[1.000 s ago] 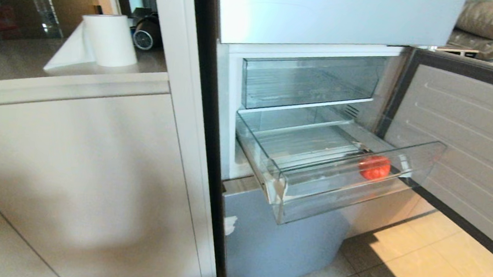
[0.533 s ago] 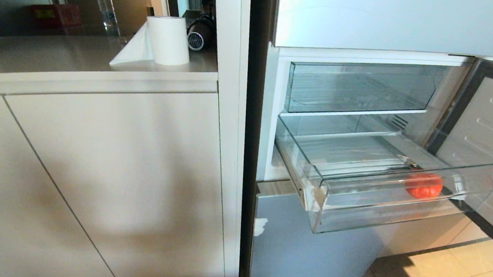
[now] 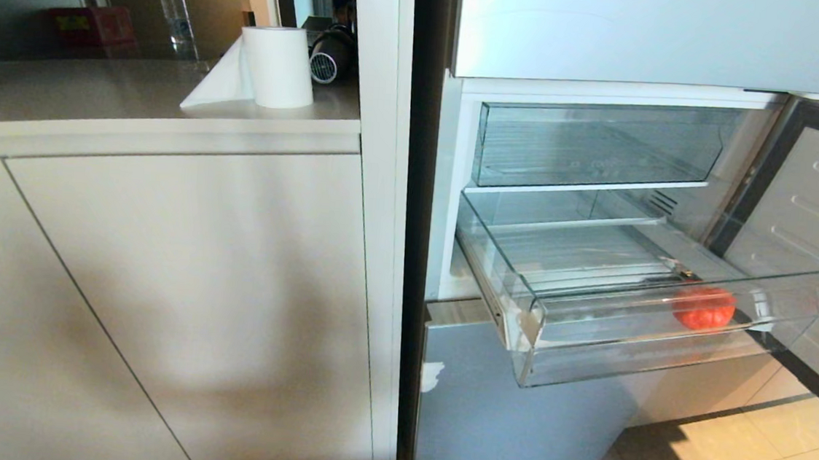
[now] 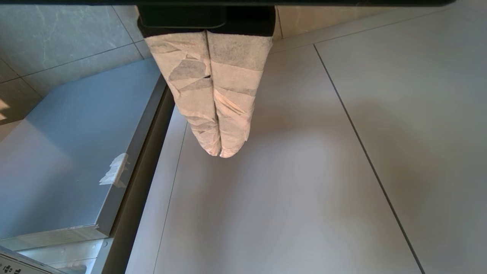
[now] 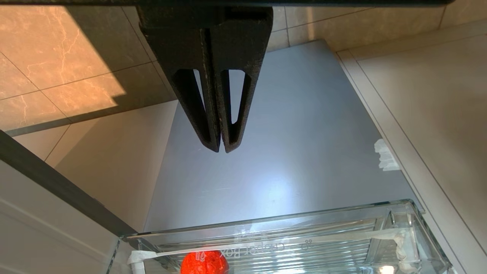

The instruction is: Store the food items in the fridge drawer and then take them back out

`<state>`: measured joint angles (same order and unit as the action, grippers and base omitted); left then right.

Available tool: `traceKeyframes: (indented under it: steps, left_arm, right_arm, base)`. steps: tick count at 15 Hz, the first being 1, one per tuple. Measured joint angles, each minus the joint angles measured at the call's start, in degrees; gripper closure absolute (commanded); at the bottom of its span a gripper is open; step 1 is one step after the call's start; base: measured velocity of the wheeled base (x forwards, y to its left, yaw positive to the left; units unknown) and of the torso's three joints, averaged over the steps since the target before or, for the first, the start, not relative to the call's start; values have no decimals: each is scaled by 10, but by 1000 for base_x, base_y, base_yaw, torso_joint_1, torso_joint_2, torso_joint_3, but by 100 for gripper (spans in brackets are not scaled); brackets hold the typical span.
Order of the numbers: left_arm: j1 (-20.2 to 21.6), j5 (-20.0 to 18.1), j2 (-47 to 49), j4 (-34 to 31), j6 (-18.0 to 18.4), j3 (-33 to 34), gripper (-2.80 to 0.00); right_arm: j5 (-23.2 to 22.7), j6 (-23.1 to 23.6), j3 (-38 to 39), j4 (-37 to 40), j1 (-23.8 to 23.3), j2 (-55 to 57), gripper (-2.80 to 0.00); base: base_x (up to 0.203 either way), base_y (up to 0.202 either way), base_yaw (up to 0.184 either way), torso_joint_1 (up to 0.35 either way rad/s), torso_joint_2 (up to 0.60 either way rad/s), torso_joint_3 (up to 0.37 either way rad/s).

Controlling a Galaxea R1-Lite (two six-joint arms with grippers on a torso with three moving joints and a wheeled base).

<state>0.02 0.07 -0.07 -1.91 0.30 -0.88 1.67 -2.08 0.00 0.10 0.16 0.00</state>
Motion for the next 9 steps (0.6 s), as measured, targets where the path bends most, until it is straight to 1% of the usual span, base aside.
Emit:
traceKeyframes:
  steps: [1, 2, 9]
  left_arm:
    - [0, 0, 0, 0, 0, 0, 0]
    - [0, 0, 0, 0, 0, 0, 0]
    - [0, 0, 0, 0, 2, 0, 0]
  right_arm:
    - [0, 0, 0, 0, 0, 0, 0]
    - [0, 0, 0, 0, 0, 0, 0]
    - [0, 0, 0, 0, 0, 0, 0]
  base:
    - [0, 0, 0, 0, 0, 0]
    - [104, 0, 0, -4, 2, 6]
    - [196, 0, 0, 3, 1, 3]
